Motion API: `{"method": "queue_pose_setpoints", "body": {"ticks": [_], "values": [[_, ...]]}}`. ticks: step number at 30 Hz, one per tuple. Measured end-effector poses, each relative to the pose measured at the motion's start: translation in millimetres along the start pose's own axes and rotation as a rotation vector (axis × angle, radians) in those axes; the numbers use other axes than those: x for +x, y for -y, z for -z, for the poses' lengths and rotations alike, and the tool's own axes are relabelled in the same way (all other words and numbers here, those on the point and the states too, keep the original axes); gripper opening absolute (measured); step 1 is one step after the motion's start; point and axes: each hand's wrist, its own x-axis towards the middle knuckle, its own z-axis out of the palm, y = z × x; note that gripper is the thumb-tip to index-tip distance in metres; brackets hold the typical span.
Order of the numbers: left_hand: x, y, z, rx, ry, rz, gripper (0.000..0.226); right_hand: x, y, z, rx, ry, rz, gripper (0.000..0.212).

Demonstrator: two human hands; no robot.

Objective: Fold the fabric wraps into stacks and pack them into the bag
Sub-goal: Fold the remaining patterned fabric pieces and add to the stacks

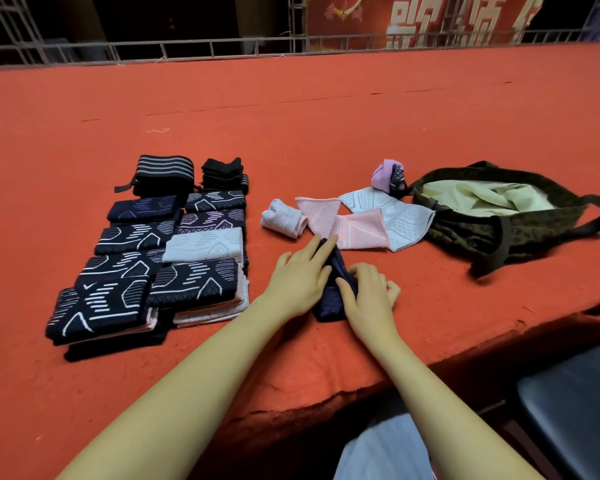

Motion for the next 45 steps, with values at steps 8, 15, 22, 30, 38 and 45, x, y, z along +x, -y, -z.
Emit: {"method": "queue_pose_setpoints", "body": {"ticks": [8,15,22,30,38,45], "values": [[-10,34,53,0.007,-0.233,-0.08,0.068,15,46,9,0.201,-0.145,0.207,0.024],[-32,82,82,-0.029,-0.413,-0.056,0.041,37,99,-3,0.285,-0.198,0.244,0.017],[-40,130,97,0.088,-0.653,-0.075,0.012,71,140,-36,0.234,-0.217,0.298,0.026],[-6,198,101,0.203,-0.755,-0.071,0.006,132,179,-84,0.324,-0.247,0.32,0.014],[22,242,78,0.118,-0.599,0.032,0.038,174,171,-136,0.352,-0.189,0.493,0.01],[27,264,69,0.081,-0.559,-0.072,0.019,172,153,-160,0.314,0.001,0.552,0.02]]}}
